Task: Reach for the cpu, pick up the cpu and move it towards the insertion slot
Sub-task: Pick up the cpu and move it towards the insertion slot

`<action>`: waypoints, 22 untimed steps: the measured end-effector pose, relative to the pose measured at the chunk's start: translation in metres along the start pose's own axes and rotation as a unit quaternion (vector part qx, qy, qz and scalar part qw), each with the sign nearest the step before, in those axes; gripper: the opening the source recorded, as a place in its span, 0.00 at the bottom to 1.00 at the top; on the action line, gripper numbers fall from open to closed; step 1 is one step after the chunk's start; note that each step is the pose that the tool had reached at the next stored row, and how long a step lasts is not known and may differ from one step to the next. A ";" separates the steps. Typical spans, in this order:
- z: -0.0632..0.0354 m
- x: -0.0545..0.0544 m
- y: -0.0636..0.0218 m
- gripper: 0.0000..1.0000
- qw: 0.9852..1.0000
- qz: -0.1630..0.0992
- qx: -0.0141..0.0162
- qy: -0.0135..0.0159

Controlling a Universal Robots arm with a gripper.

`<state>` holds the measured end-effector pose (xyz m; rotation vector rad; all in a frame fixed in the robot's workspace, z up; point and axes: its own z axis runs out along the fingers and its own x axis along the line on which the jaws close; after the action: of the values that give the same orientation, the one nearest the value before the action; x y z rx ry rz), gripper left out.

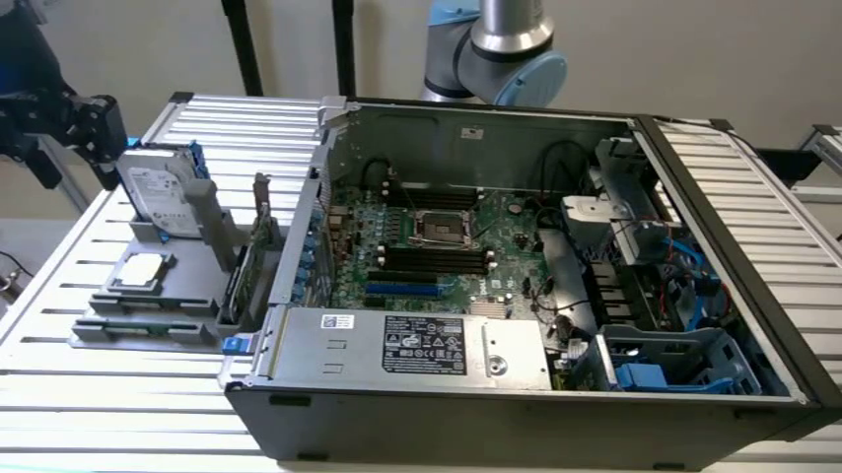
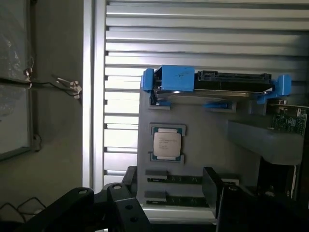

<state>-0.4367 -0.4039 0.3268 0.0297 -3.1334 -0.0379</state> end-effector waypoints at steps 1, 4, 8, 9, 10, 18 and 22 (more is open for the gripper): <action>0.0018 0.000 0.0000 0.65 1.000 0.000 0.000 0.000; 0.0074 0.000 -0.0002 0.65 1.000 0.000 0.000 0.000; 0.0146 0.000 -0.0006 0.65 1.000 0.001 0.000 0.000; 0.0163 0.000 -0.0007 0.65 1.000 0.001 0.000 0.000; 0.0183 0.000 -0.0008 0.65 1.000 0.001 0.000 0.000; 0.0327 0.000 -0.0021 0.65 1.000 0.002 0.000 0.000; 0.0401 0.000 -0.0034 0.65 1.000 0.003 0.000 0.000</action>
<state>-0.4367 -0.4063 0.2866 0.0213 -3.1336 -0.0381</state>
